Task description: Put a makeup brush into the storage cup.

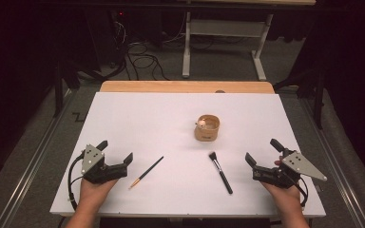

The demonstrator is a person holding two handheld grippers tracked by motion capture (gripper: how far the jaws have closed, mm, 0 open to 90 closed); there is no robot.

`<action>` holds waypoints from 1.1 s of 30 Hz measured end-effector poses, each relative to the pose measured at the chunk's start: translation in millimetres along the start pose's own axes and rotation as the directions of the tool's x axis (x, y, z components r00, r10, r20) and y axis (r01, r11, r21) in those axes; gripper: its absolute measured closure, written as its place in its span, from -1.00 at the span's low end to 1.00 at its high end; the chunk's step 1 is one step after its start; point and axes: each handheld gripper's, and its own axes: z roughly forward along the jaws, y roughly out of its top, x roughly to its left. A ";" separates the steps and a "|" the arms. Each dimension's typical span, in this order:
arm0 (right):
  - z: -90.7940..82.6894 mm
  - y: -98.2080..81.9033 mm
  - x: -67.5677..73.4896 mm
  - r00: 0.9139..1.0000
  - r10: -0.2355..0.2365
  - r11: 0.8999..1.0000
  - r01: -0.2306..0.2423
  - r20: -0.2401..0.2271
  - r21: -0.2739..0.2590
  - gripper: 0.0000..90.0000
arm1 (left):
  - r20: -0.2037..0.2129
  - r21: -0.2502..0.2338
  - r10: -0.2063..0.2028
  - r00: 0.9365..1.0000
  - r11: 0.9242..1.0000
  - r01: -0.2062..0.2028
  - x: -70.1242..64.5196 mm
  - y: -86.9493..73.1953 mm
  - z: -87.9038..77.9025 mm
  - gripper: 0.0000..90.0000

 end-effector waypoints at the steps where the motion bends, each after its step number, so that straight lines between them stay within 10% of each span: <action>1: 0.0 0.0 0.0 1.000 0.000 1.000 0.000 0.000 0.000 -0.97 | 0.000 0.000 0.000 1.000 1.000 0.000 0.0 0.0 0.0 -0.96; 33: 0.1 -3.3 -4.1 1.000 0.021 1.000 -0.021 0.009 0.005 -0.99 | -0.004 -0.004 0.007 1.000 1.000 -0.007 -0.2 -0.8 -0.5 -0.97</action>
